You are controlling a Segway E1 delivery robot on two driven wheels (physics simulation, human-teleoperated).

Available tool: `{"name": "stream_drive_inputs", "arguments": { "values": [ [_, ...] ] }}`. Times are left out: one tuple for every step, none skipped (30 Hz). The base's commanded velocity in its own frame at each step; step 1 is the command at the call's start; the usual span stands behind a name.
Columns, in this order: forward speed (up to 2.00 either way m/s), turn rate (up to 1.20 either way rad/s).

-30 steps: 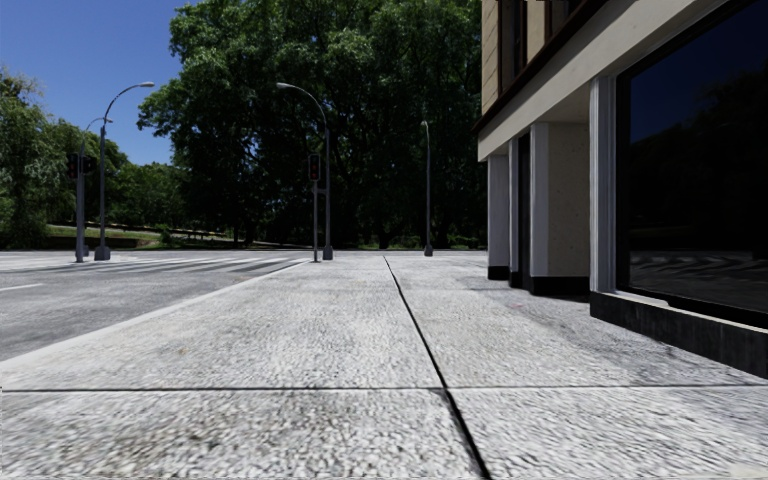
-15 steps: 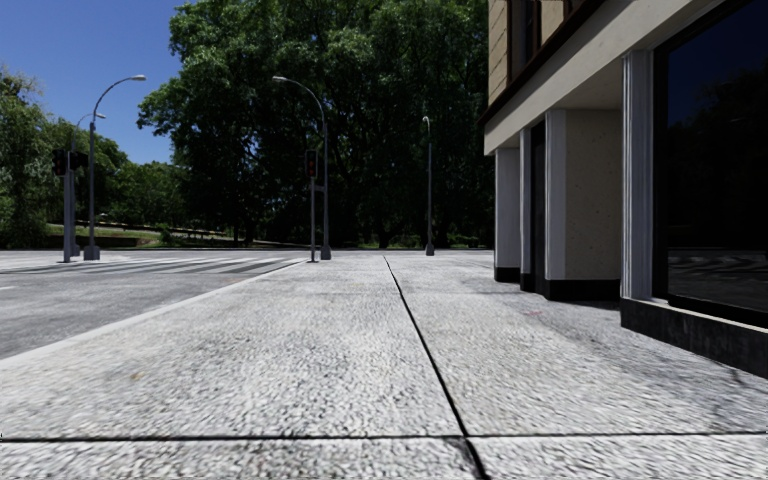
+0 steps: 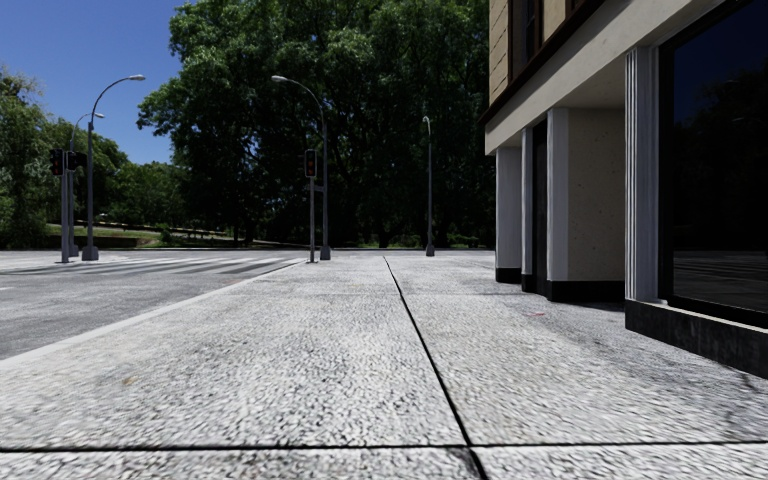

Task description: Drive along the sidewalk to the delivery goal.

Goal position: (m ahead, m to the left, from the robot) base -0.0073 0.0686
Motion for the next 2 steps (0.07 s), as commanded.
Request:
{"name": "stream_drive_inputs", "arguments": {
  "values": [
    [0.00,0.00],
    [0.00,0.00]
  ]
}}
